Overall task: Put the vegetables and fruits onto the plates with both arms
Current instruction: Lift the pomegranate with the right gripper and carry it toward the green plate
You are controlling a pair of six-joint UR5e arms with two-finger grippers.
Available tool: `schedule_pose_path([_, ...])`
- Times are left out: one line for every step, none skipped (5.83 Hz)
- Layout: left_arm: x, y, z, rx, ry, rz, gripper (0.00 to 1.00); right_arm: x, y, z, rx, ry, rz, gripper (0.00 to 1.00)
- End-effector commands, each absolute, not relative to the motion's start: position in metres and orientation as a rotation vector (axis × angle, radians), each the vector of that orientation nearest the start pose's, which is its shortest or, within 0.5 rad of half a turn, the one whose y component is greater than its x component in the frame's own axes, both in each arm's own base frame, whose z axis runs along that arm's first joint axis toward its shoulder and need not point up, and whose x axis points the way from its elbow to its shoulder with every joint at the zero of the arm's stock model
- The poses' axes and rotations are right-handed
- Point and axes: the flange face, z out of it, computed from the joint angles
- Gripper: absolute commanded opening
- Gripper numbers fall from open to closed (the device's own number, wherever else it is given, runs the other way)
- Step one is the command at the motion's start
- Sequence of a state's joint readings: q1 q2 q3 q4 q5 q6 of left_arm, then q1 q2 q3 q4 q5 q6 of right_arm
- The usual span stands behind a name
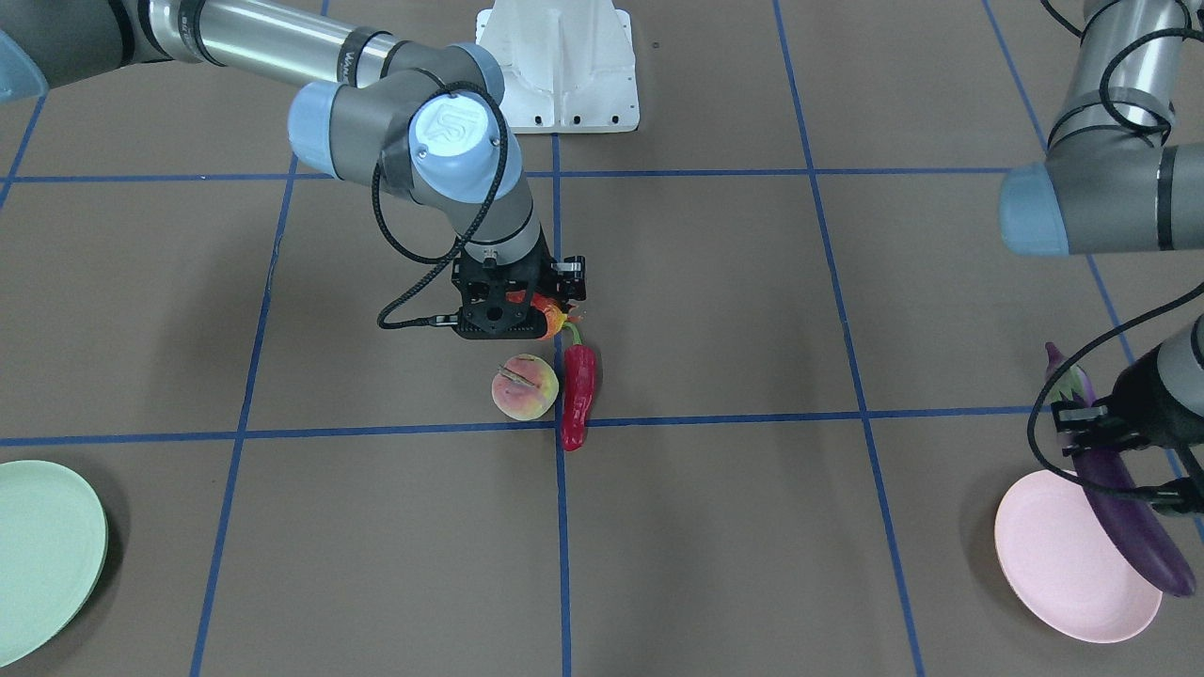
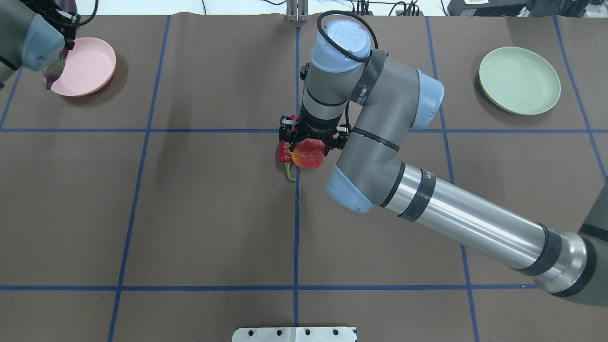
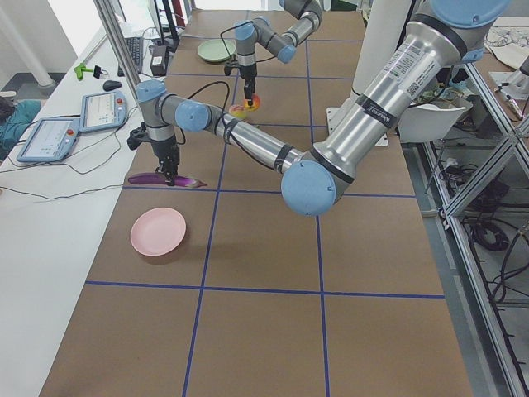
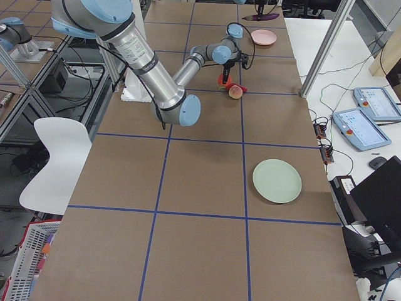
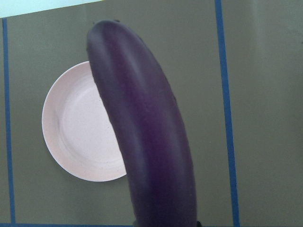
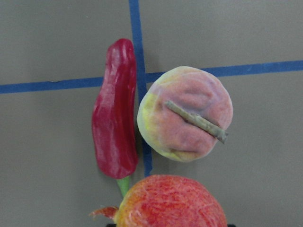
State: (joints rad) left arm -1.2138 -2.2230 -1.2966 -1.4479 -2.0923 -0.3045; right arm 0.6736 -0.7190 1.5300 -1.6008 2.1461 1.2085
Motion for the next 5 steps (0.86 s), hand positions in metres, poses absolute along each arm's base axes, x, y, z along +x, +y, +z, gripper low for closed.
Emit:
schedule_pose_path([0.179, -0.753, 0.502, 0.108, 0.466, 0.165, 0.0, -0.421, -0.524, 0.1, -0.062, -1.004, 0.117, 0.0])
schedule_pose_path([0.182, -0.759, 0.524, 0.1, 0.435, 0.185, 0.0, -0.382, -0.534, 0.089, -0.014, -1.032, 0.151, 0.0])
schedule_pose_path([0.189, -0.76, 0.536, 0.11, 0.395, 0.195, 0.0, -0.357, -0.545, 0.083, 0.02, -1.045, 0.177, 0.0])
schedule_pose_path([0.211, -0.755, 0.541, 0.118, 0.348, 0.226, 0.0, -0.335, -0.559, 0.084, 0.046, -1.044, 0.204, 0.0])
schedule_pose_path([0.23, -0.749, 0.544, 0.119, 0.332, 0.25, 0.0, -0.316, -0.571, 0.086, 0.063, -1.04, 0.235, 0.0])
